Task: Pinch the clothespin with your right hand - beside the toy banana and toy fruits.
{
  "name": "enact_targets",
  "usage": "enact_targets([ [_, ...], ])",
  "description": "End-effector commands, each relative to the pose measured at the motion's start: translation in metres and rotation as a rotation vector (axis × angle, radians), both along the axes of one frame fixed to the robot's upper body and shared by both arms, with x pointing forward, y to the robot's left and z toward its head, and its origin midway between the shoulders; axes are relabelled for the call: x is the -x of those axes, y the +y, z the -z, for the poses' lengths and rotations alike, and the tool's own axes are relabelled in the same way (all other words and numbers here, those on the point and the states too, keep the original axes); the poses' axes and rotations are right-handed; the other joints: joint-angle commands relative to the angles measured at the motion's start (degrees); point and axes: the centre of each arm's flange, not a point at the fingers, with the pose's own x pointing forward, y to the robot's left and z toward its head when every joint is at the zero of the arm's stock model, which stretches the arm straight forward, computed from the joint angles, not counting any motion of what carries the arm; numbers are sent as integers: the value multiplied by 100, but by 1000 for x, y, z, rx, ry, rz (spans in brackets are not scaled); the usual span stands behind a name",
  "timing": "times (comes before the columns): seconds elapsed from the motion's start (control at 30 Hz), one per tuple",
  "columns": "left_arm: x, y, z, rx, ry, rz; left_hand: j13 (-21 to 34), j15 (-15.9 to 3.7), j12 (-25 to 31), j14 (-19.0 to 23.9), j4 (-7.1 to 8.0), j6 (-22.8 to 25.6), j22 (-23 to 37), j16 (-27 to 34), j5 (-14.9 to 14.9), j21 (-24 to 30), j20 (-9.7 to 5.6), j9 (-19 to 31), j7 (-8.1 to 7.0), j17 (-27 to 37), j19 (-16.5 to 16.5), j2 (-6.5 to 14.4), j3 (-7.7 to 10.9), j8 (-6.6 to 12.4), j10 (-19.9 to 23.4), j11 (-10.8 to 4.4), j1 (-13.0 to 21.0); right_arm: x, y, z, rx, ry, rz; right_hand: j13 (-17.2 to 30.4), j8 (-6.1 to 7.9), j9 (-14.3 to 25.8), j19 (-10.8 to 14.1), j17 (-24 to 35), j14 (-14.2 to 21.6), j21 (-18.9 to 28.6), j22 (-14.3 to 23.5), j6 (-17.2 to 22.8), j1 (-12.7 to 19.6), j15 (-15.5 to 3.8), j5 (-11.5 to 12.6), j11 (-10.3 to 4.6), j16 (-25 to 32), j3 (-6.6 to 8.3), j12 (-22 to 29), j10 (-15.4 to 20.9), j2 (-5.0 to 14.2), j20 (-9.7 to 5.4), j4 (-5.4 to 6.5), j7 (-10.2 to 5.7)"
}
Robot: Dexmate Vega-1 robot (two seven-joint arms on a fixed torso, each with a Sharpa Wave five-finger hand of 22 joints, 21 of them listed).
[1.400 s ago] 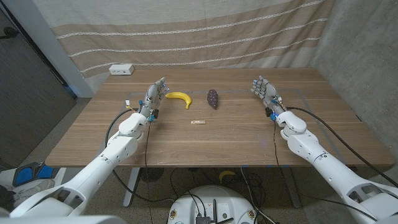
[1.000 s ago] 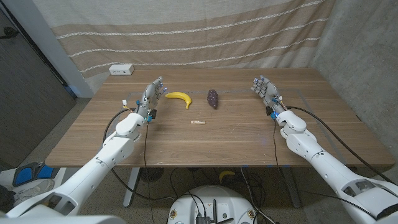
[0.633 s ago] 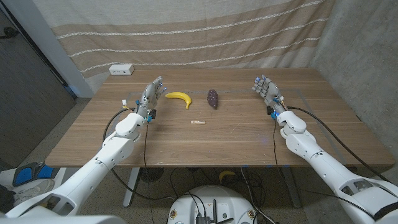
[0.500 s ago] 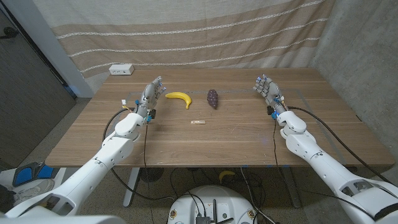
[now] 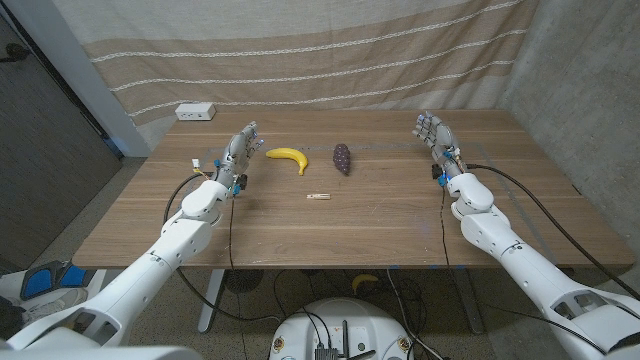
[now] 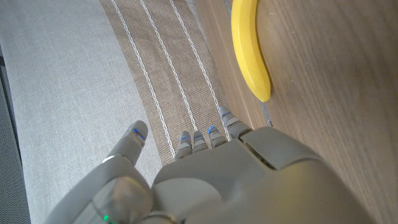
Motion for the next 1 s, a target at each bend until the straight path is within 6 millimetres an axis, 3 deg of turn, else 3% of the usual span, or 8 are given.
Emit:
enact_targets([
  [0.03, -5, 1, -3, -9, -9, 5, 23, -4, 37, 20, -36, -6, 16, 34, 26, 24, -12, 5, -41, 17, 43, 249, 4, 37, -12, 30, 58, 19, 7, -18, 71, -72, 76, 3, 27, 9, 72, 15, 43, -8, 11, 54, 79, -6, 40, 1, 44, 20, 46, 80, -2, 6, -64, -5],
  [0.33, -8, 0, -5, -4, -12, 11, 23, -19, 30, 19, -70, -12, 17, 27, 23, 21, -4, 5, -58, 14, 51, 228, -12, 32, -25, 18, 68, 31, 12, -27, 116, -122, 121, 8, 59, 13, 157, 30, 137, -7, 17, 178, 122, -55, 57, 24, 89, 43, 98, 241, 5, -18, -124, -18],
  [1.0, -8, -4, -7, -13, -19, 8, 23, -20, 32, 32, -119, 4, 19, 26, 22, 19, 15, 6, -72, 14, 75, 231, -33, 37, -11, 23, 89, 58, 30, -41, 266, -212, 224, 16, 80, 20, 297, 61, 301, -13, 25, 337, 234, -195, 92, -90, 174, 92, 112, 349, 1, -6, -250, -125],
])
